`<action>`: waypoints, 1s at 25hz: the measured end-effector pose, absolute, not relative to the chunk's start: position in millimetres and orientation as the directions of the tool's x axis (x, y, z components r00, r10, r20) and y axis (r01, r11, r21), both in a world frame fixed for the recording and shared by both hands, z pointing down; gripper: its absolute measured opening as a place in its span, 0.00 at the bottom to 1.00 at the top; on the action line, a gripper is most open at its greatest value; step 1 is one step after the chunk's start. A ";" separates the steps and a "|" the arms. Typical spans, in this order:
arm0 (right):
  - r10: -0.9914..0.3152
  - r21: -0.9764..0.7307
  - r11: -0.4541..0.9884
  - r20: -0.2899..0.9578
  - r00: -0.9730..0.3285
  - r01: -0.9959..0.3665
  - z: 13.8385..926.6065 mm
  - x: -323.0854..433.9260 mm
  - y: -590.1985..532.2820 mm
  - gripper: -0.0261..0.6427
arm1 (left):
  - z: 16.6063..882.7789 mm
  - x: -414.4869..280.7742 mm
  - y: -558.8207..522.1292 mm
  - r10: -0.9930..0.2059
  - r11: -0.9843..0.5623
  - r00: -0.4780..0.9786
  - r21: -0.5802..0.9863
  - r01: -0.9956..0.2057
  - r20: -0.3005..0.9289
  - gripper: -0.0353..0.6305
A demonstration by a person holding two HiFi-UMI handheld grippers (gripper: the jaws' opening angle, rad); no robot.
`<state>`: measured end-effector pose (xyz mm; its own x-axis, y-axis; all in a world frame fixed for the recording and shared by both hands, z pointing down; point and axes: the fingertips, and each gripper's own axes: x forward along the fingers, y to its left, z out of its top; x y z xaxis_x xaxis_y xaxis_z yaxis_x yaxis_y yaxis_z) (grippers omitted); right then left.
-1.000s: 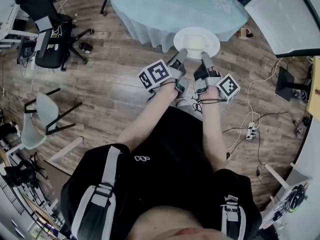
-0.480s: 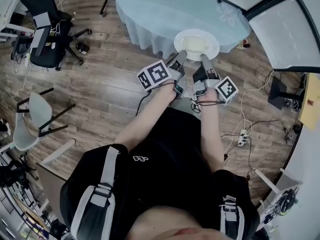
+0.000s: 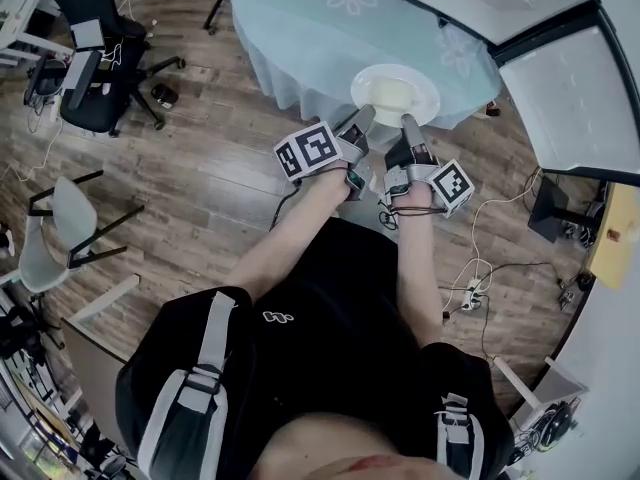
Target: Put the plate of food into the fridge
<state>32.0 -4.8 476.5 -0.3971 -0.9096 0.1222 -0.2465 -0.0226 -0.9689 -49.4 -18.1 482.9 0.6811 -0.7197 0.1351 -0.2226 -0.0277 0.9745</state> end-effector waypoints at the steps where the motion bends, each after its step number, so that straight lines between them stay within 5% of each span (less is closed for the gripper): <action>1: -0.909 -0.970 -0.022 0.121 -0.399 -0.243 478.2 36.4 -10.6 0.10 | 484.4 -45.1 -23.7 -0.720 -0.028 0.680 0.973 -0.228 0.139 0.09; 25: -0.922 -0.978 0.032 0.050 -0.385 -0.204 461.3 175.5 -105.4 0.10 | 466.5 94.3 -121.6 -0.691 -0.096 0.713 0.964 -0.249 0.116 0.11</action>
<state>175.5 -105.4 461.3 -0.3848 -0.9217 0.0501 -0.2039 0.0319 -0.9785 94.3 -121.6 466.5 0.7131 -0.6914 0.1158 -0.2491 -0.0955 0.9638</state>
